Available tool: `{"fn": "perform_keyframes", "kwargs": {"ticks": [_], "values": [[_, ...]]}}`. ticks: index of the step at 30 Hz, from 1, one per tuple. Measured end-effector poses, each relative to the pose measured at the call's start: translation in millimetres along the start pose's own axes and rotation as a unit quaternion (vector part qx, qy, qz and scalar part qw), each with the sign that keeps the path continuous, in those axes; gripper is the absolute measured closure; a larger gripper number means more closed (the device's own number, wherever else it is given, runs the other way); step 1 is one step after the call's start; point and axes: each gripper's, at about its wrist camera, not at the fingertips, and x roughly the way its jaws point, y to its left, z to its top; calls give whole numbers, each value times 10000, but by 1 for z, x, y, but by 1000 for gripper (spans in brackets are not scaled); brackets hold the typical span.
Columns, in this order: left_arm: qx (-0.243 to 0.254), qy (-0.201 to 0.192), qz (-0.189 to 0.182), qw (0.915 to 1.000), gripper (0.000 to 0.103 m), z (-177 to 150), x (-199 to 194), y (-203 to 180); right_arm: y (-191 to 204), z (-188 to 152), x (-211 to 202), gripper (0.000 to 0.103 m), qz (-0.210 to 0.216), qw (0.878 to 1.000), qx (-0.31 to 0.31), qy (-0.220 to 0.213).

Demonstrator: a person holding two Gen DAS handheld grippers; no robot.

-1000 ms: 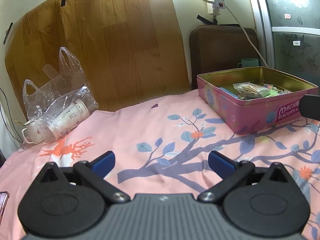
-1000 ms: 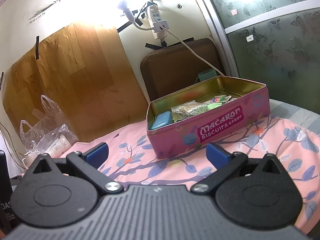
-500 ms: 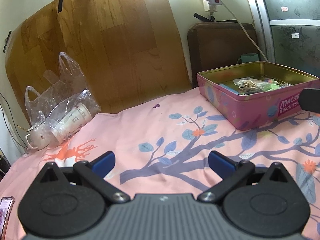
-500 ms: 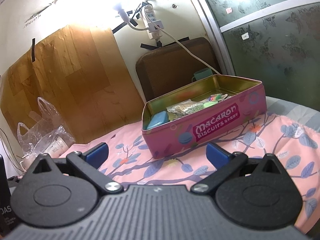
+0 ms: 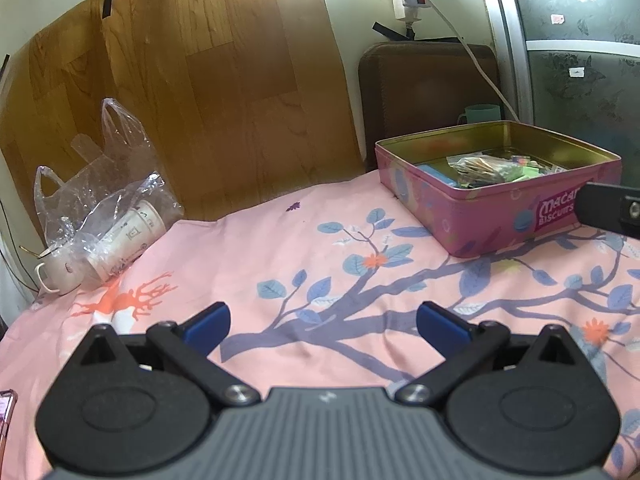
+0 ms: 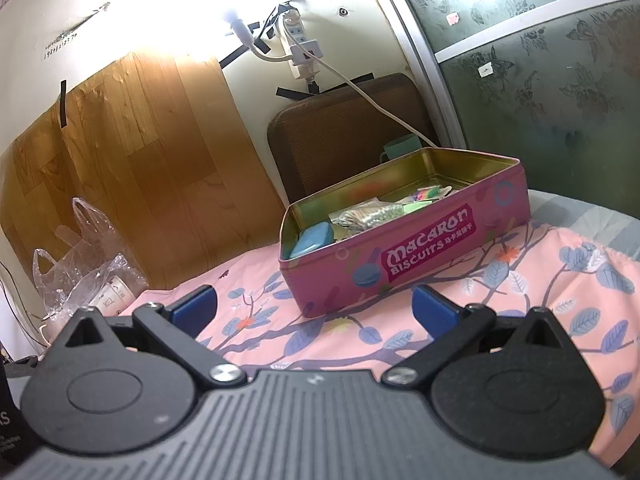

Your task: Organize soft objects

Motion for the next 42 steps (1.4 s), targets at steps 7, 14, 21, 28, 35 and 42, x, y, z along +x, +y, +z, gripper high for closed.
{"fn": "perform_keyframes", "kwargs": {"ticks": [7, 14, 21, 28, 35, 42], "values": [[45, -92, -25, 9999, 0, 2, -6, -2, 0, 1, -2, 0, -4, 10000, 8, -31], [72, -90, 0, 9999, 0, 3, -7, -3, 9, -1, -13, 0, -117, 9990, -198, -371], [105, -58, -49, 9999, 0, 3, -9, -3, 13, -2, -14, 0, -152, 9987, -242, -414], [105, 10, -72, 9999, 0, 4, -9, -4, 13, -2, -13, 0, -142, 9987, -253, -426], [123, 71, -99, 9999, 0, 4, -8, -6, 13, -3, -13, 0, -146, 9987, -245, -416], [110, 124, -154, 9997, 0, 4, -7, -7, 14, -3, -13, 0, -158, 9987, -241, -419]]}}
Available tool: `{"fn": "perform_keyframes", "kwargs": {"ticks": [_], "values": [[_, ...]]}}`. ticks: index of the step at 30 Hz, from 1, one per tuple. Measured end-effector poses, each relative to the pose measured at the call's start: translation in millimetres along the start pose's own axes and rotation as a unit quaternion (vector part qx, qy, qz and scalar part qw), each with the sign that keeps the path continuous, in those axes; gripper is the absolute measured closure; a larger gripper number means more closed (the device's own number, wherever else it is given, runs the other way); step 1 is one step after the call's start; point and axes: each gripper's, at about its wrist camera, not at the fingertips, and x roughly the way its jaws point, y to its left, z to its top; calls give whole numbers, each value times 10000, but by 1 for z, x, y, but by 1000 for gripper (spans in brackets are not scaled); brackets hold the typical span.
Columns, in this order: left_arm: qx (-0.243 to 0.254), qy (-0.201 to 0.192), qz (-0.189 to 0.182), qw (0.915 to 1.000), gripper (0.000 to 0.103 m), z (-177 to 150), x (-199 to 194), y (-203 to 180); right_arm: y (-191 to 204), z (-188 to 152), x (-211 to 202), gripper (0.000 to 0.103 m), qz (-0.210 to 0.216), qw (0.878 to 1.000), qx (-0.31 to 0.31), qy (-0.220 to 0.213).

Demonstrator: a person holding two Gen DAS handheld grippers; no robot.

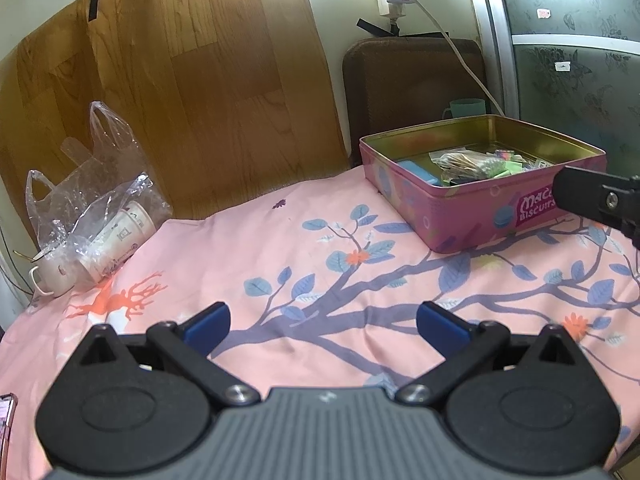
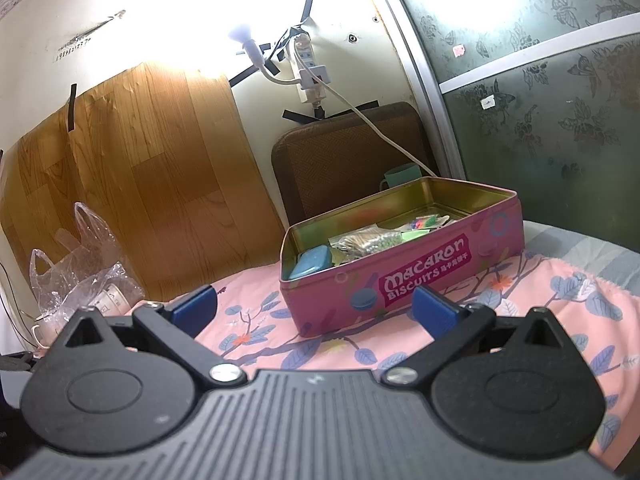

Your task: Organize soft objects

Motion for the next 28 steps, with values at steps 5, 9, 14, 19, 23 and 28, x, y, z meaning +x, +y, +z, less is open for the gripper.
{"fn": "perform_keyframes", "kwargs": {"ticks": [5, 9, 14, 19, 23, 28], "values": [[-5, 39, -34, 10000, 0, 0, 1, -1, 0, 0, 0, 0, 1, 10000, -1, 2], [-7, 67, -54, 10000, 0, 0, 2, -1, 0, 0, 0, 0, -1, 10000, 3, 1], [6, 107, -77, 9999, 0, -1, 4, -3, -1, -2, 1, 0, -10, 10000, 18, 16], [-21, 160, -113, 9998, 0, -2, 6, -3, -1, -2, 2, 0, -11, 10000, 20, 21], [-17, 171, -127, 9998, 0, -2, 6, -3, -1, -1, 1, 0, -10, 10000, 20, 22], [-39, 147, -291, 9995, 0, -4, 6, -3, -1, -3, 2, 0, -19, 10000, 22, 26]]}}
